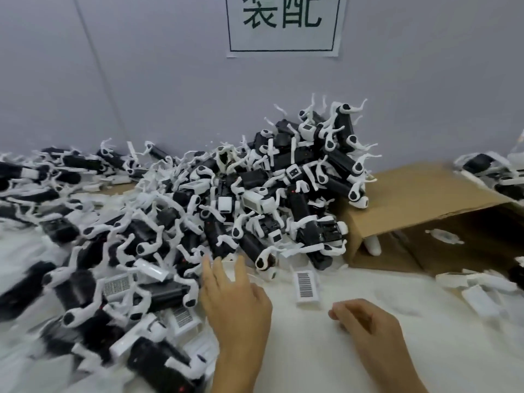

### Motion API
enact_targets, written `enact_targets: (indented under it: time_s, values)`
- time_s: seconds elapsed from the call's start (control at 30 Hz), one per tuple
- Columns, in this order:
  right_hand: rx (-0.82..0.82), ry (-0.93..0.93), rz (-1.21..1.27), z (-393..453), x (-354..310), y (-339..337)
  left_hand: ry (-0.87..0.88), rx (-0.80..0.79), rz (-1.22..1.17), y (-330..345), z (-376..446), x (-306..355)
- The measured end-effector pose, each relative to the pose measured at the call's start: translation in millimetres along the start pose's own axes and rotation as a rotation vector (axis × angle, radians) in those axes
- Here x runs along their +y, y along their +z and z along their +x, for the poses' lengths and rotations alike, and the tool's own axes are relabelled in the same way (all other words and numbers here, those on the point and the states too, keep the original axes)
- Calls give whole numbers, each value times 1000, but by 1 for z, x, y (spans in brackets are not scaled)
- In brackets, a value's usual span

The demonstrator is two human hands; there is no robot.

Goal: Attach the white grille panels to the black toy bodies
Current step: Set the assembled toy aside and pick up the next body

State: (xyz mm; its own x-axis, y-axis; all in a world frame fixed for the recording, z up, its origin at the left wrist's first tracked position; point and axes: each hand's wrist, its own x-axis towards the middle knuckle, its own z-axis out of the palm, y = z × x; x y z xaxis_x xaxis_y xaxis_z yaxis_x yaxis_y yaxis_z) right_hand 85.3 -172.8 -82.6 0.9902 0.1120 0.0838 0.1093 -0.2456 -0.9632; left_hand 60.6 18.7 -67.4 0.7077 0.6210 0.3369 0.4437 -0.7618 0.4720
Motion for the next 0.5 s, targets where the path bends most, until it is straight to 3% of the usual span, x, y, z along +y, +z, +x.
enact_targets:
  time_s: [0.17, 0.3, 0.4, 0.5]
  values:
    - [-50, -2, 34, 3, 5, -6, 32, -148, 26, 3, 5, -12]
    - [-64, 16, 75, 5, 7, -2, 40, -87, -133, 4, 7, -17]
    - [-82, 15, 65, 5, 10, 0, 82, 83, -336, -2, 5, -12]
    - [-67, 27, 77, 5, 11, 1, 180, 419, -361, -6, 9, -10]
